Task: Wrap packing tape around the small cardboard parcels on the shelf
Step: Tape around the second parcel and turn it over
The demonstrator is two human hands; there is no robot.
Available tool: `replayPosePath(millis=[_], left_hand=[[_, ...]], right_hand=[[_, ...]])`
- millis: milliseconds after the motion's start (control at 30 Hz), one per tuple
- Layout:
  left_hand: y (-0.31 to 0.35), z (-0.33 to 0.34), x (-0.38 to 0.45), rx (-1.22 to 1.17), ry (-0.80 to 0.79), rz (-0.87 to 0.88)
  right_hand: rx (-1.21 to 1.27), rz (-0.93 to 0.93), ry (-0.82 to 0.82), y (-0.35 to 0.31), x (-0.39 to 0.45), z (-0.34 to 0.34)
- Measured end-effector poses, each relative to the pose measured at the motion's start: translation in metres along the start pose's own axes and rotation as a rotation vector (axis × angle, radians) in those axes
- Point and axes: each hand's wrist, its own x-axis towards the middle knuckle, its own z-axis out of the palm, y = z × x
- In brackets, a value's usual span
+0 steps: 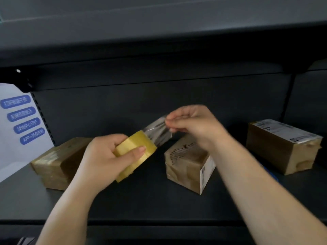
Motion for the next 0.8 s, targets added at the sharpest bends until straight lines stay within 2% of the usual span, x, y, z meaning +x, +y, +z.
replayPosePath(millis=[67,133,167,267,333,400,500,567,600,733,800], left_hand=[[-0.002,0.003,0.004,-0.124,-0.069,-0.059],[-0.008,0.005,0.008,-0.252,-0.157,-0.082],[-0.013,0.006,0.009,-0.378,-0.228,-0.067],[-0.027,0.013,0.006,-0.759,-0.574,0.094],[-0.033,0.019,0.003,-0.881,-0.69,0.118],[-0.029,0.021,-0.001,-0.882,-0.653,-0.003],[-0.019,0.019,-0.006,-0.708,-0.539,-0.252],[-0.021,0.017,-0.006,-0.662,-0.522,-0.272],[-0.026,0.016,-0.004,-0.69,-0.559,-0.228],[-0.043,0.012,0.002,-1.01,-0.771,0.152],[-0.05,0.013,0.004,-1.068,-0.845,0.186]], right_hand=[[-0.071,0.09,-0.093,-0.007,0.002,-0.017],[-0.146,0.157,-0.104,-0.007,0.006,-0.028],[-0.144,0.193,-0.103,-0.006,0.008,-0.033],[-0.07,0.32,-0.154,-0.004,0.009,-0.043],[-0.069,0.352,-0.171,-0.002,0.01,-0.045],[-0.111,0.324,-0.126,-0.001,0.014,-0.049],[-0.19,0.31,-0.04,0.001,0.02,-0.061],[-0.24,0.327,-0.039,0.004,0.022,-0.064],[-0.239,0.336,-0.05,0.006,0.023,-0.065],[-0.16,0.318,-0.15,0.006,0.023,-0.07],[-0.195,0.274,-0.174,0.005,0.024,-0.074]])
